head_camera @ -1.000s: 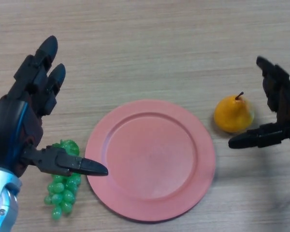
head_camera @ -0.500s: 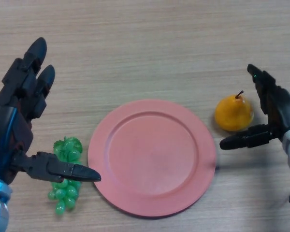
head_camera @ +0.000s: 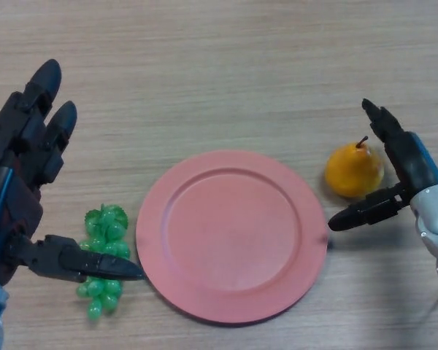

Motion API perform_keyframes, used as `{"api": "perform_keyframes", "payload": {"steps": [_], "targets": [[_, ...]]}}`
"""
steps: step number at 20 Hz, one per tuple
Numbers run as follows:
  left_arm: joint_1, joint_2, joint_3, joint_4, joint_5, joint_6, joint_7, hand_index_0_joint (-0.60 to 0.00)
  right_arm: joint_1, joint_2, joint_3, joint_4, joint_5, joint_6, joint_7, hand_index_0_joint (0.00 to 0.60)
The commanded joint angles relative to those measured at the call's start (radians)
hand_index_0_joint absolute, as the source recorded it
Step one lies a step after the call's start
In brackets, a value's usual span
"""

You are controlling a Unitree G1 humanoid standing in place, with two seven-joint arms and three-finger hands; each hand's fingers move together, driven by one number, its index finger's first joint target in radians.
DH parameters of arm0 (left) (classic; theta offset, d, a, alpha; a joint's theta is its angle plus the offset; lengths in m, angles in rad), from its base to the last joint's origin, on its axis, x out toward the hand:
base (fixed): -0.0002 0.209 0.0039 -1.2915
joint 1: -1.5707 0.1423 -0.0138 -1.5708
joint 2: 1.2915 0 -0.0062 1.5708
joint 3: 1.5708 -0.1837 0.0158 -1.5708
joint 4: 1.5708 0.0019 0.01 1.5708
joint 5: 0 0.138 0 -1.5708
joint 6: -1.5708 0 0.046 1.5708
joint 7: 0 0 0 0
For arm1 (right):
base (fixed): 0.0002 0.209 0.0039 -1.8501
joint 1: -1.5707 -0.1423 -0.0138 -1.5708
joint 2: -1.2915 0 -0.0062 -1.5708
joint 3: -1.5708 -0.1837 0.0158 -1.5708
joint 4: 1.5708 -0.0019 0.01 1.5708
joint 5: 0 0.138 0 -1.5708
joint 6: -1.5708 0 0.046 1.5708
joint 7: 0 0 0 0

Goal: Pick up the yellow pear and place it on the plate

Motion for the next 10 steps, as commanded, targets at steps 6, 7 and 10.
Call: {"api": "perform_keyframes", "payload": {"steps": [6, 7, 10], "targets": [[0.001, 0.011, 0.101, -0.069, -0.053, -0.133, -0.018, 0.0, -0.065, -0.04, -0.029, -0.028, -0.105, -0.091, -0.138, 0.6], [0.002, 0.009, 0.101, -0.068, -0.051, -0.138, -0.019, 0.0, -0.064, -0.047, -0.024, -0.034, -0.122, -0.088, -0.156, 0.6], [0.001, 0.008, 0.102, -0.064, -0.053, -0.136, -0.017, 0.0, -0.032, -0.032, -0.061, -0.137, -0.059, -0.041, -0.101, 0.6]]}}
